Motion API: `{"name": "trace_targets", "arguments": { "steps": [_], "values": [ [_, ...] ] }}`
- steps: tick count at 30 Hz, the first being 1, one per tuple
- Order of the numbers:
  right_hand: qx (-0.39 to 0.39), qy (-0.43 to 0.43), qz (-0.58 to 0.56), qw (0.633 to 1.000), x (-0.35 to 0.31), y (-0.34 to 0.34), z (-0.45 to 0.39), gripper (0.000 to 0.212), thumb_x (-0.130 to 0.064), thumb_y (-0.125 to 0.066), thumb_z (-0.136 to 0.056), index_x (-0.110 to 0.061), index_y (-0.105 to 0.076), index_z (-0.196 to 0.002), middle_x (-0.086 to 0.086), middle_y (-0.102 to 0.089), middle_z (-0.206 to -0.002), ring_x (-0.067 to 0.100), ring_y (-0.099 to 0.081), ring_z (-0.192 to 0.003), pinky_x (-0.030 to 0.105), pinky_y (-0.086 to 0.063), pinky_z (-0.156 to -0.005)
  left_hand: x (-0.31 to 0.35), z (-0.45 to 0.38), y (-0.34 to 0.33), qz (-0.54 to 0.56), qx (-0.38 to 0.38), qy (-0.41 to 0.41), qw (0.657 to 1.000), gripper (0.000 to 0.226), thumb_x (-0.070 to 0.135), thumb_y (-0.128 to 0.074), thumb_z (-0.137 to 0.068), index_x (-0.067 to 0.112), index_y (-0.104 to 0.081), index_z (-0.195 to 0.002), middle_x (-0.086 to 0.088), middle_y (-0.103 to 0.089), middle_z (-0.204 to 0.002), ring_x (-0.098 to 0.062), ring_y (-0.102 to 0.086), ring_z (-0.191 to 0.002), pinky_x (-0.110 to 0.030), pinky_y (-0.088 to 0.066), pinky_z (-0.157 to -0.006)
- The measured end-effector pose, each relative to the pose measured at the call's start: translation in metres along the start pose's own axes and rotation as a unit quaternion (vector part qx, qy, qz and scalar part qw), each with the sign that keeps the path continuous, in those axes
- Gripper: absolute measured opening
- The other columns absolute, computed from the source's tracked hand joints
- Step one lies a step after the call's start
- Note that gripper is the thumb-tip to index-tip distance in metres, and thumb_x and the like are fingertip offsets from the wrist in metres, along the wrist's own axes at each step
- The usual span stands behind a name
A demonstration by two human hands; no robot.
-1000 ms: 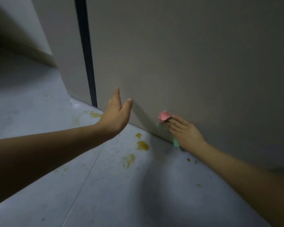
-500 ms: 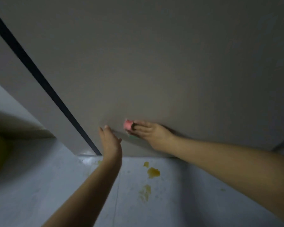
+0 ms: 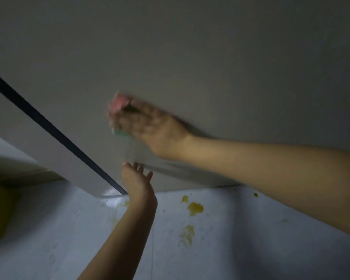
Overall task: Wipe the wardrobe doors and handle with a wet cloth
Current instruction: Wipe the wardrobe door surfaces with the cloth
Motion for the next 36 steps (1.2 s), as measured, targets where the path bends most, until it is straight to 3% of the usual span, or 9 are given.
{"name": "trace_targets", "arguments": {
  "steps": [5,7,10,15,18,26,29,32,36],
  "values": [
    [-0.156,0.044,-0.106,0.981,-0.013,-0.039,0.082,0.051,0.012,-0.035,-0.09,0.005,-0.035,-0.141,0.016,-0.039,-0.147,0.019,-0.034,-0.137,0.028,-0.023,-0.117,-0.007,0.0,0.002,-0.021,0.007,-0.008,1.0,0.048,0.025,-0.026,-0.101,0.016,-0.03,-0.147,-0.006,-0.04,-0.145,-0.021,-0.04,-0.133,-0.04,-0.038,-0.108],
    [-0.191,0.148,0.071,0.968,0.001,-0.016,0.106,0.049,-0.004,-0.047,-0.078,0.001,-0.059,-0.125,0.009,-0.06,-0.129,0.019,-0.054,-0.123,0.03,-0.022,-0.117,-0.007,0.007,-0.008,-0.039,-0.015,-0.023,0.999,0.049,0.025,-0.025,-0.1,0.019,-0.029,-0.148,-0.002,-0.042,-0.14,-0.02,-0.039,-0.132,-0.042,-0.036,-0.11],
    [-0.285,0.049,0.017,0.957,0.05,0.023,0.135,0.048,-0.014,-0.041,-0.077,-0.007,-0.068,-0.116,0.002,-0.066,-0.12,0.018,-0.063,-0.111,0.034,-0.014,-0.116,-0.012,0.026,-0.026,-0.057,-0.057,-0.048,0.996,0.048,0.027,-0.024,-0.101,0.021,-0.027,-0.149,-0.001,-0.035,-0.148,-0.019,-0.037,-0.134,-0.042,-0.036,-0.11],
    [0.124,-0.084,0.241,0.959,0.089,0.107,0.08,0.047,-0.02,-0.045,-0.096,-0.008,-0.04,-0.142,0.005,-0.047,-0.144,0.022,-0.045,-0.132,0.042,-0.012,-0.115,-0.024,0.033,-0.052,-0.099,-0.062,-0.086,0.989,0.051,0.03,-0.024,-0.102,0.021,-0.019,-0.152,-0.002,-0.023,-0.156,-0.022,-0.024,-0.142,-0.047,-0.027,-0.115],
    [0.197,-0.167,0.226,0.939,0.09,0.129,0.049,0.048,-0.021,-0.056,-0.09,-0.013,-0.05,-0.137,0.009,-0.053,-0.138,0.033,-0.047,-0.128,0.042,-0.018,-0.115,-0.03,0.035,-0.069,-0.106,-0.054,-0.085,0.989,0.054,0.033,-0.025,-0.099,0.022,-0.019,-0.151,-0.003,-0.021,-0.157,-0.023,-0.018,-0.145,-0.05,-0.021,-0.116],
    [-0.203,0.069,0.188,0.958,0.055,0.047,0.166,0.044,-0.007,-0.041,-0.084,-0.013,-0.068,-0.118,-0.002,-0.065,-0.123,0.017,-0.062,-0.113,0.032,-0.004,-0.12,-0.037,0.062,-0.085,-0.12,-0.089,-0.077,0.986,0.076,0.051,-0.047,-0.089,0.035,-0.006,-0.151,0.002,-0.014,-0.159,-0.022,-0.022,-0.144,-0.052,-0.022,-0.115],
    [-0.057,-0.048,0.209,0.975,0.081,0.085,0.145,0.041,-0.012,-0.033,-0.098,-0.012,-0.052,-0.133,0.006,-0.06,-0.13,0.026,-0.054,-0.123,0.039,-0.013,-0.118,-0.04,0.072,-0.088,-0.145,-0.134,-0.072,0.978,0.092,0.057,-0.056,-0.082,0.037,0.002,-0.151,0.006,-0.007,-0.16,-0.021,-0.019,-0.145,-0.053,-0.024,-0.114],
    [0.125,-0.19,0.288,0.93,0.106,0.139,0.107,0.049,-0.02,-0.048,-0.094,-0.003,-0.041,-0.14,0.02,-0.05,-0.138,0.041,-0.044,-0.128,0.046,-0.018,-0.112,-0.039,0.075,-0.09,-0.155,-0.154,-0.084,0.972,0.104,0.062,-0.059,-0.078,0.035,0.011,-0.15,0.008,-0.001,-0.16,-0.02,-0.018,-0.145,-0.052,-0.023,-0.115],
    [0.194,-0.229,0.287,0.909,0.118,0.166,0.083,0.048,-0.025,-0.048,-0.095,0.0,-0.046,-0.137,0.023,-0.05,-0.137,0.046,-0.043,-0.127,0.049,-0.017,-0.109,-0.044,0.076,-0.094,-0.149,-0.148,-0.079,0.975,0.099,0.059,-0.057,-0.082,0.036,0.013,-0.149,0.006,0.001,-0.16,-0.02,-0.017,-0.146,-0.051,-0.023,-0.115]
  ]
}}
Point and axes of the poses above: each hand's wrist, its own z-axis away from the middle knuckle, its own y-axis out of the back of the hand, x = y × z, the point moved 4 cm from there along -z, towards the middle knuckle
